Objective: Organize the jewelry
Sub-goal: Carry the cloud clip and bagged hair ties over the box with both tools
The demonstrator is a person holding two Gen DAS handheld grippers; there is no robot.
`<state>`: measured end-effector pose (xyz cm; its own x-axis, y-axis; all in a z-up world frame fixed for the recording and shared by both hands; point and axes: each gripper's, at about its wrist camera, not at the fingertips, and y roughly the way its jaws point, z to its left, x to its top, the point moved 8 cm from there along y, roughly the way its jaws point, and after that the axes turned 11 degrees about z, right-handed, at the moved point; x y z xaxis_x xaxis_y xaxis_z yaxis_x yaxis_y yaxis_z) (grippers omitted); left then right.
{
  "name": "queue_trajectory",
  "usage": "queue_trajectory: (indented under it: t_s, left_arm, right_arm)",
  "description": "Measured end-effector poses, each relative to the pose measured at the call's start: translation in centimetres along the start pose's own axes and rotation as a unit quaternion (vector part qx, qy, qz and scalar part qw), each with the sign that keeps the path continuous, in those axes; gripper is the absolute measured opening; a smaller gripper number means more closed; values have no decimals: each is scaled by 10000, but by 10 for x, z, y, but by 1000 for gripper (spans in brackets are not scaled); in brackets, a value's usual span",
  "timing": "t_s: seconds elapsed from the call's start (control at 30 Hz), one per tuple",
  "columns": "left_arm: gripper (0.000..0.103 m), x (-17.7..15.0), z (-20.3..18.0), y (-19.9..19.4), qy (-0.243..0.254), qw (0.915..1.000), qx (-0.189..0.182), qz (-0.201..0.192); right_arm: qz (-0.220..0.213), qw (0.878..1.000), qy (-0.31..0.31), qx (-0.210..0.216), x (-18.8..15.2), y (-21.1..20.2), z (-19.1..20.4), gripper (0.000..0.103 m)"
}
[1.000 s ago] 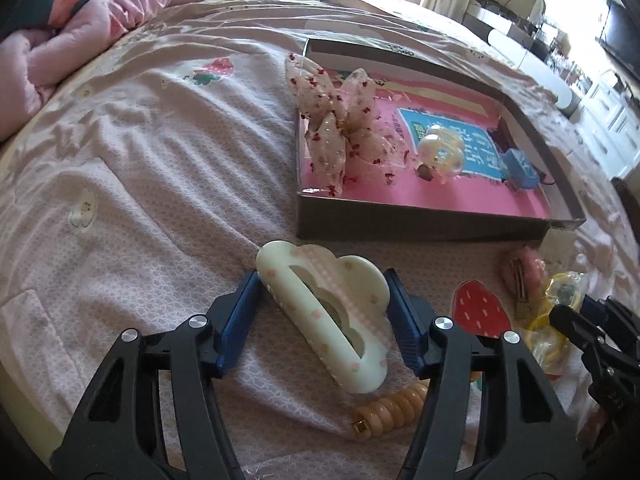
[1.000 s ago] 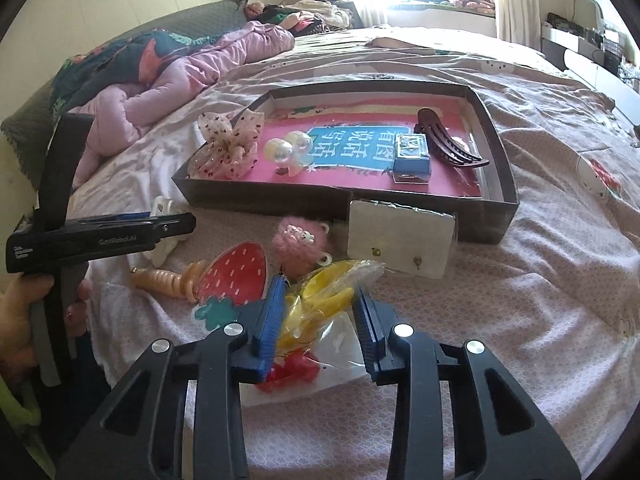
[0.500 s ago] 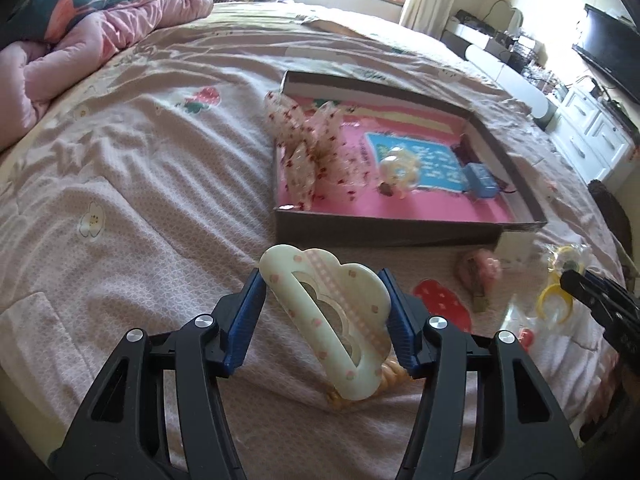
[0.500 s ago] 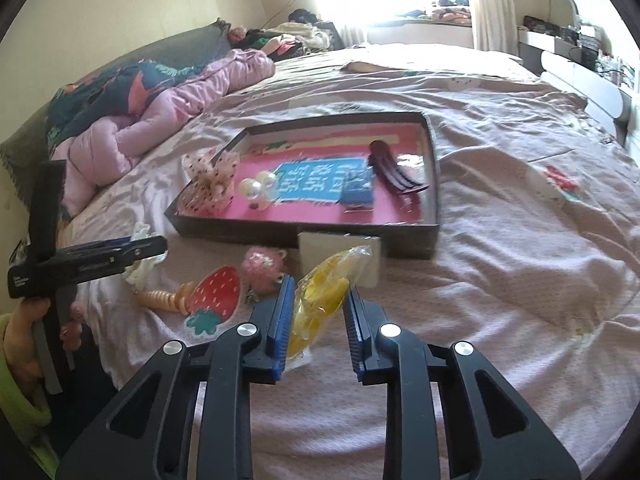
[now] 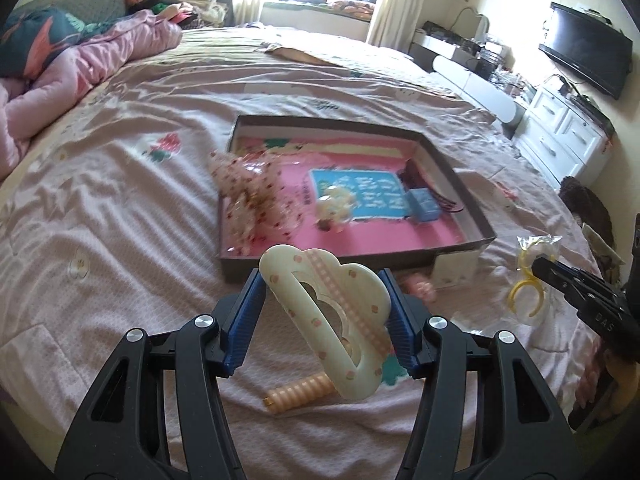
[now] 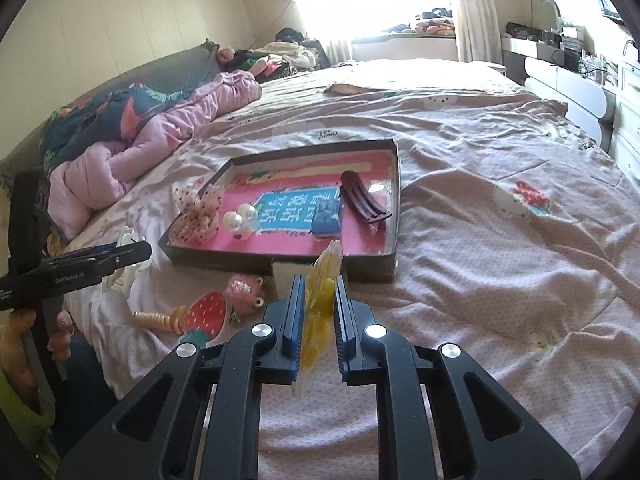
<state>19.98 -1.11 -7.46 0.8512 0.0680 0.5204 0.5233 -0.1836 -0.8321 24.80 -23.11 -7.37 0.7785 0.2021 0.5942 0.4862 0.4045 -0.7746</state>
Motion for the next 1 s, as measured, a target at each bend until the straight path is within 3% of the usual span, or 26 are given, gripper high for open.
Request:
queue_trajectory:
  t_s: [1.0]
  left_arm:
    - [49,54,-36,31,402,9989,-245,24]
  right_arm:
    - [-396,9988,-257,-95,69,-5,8,13]
